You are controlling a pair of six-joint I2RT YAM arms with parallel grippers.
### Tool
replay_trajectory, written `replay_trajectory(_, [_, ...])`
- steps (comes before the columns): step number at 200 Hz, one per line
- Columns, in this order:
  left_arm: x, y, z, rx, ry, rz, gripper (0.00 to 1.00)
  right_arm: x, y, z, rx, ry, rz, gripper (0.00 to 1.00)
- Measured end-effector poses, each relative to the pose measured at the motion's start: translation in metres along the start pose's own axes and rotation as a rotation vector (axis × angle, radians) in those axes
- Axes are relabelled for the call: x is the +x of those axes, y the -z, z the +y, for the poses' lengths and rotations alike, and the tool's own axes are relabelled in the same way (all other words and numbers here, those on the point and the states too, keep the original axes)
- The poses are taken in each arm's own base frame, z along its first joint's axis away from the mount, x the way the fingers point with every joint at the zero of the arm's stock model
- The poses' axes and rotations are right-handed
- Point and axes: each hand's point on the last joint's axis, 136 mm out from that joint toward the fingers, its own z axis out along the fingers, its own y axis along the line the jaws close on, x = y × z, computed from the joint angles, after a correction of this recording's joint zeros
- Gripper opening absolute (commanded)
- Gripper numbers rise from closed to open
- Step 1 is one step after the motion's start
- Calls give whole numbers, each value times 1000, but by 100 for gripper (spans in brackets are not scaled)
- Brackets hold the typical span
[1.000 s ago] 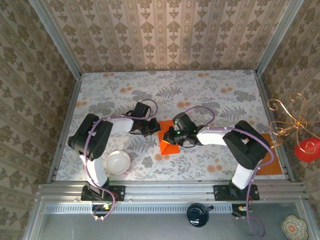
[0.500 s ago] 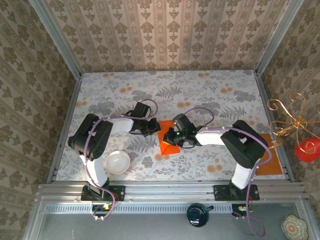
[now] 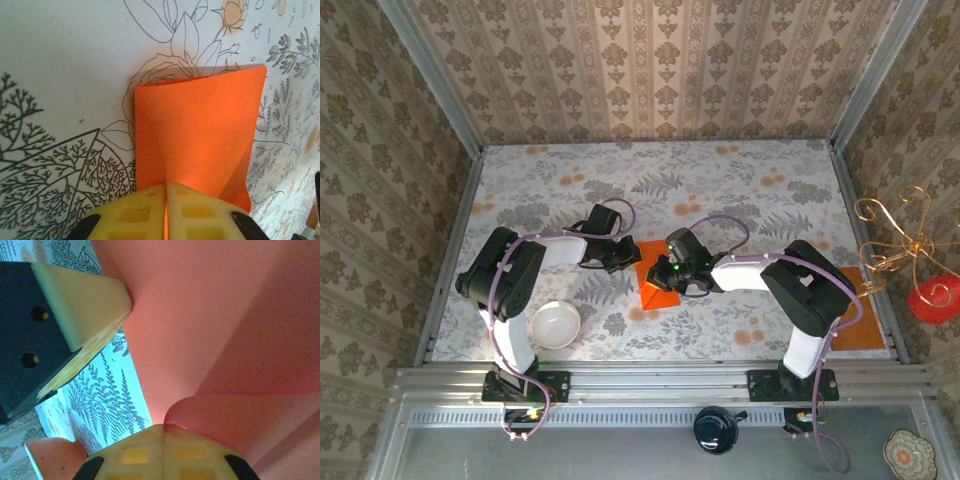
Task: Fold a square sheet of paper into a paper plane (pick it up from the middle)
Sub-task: Fold the triangle a second time at the center of the table.
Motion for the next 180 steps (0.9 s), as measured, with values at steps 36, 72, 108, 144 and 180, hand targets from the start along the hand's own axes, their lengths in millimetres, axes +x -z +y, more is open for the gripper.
replay_trajectory(36, [0,0,0,0,0,0,12,0,-2,-1,-1,0,0,0])
replay_trajectory(72, [0,0,0,0,0,0,12,0,-3,-3,4,-5,2,0])
replay_trajectory(108, [0,0,0,0,0,0,12,0,-3,-3,4,-6,1,0])
replay_trajectory(144, [0,0,0,0,0,0,12,0,-3,-3,4,-9,2,0])
replay_trajectory(180, [0,0,0,0,0,0,12,1,-7,-8,18,-19,7,0])
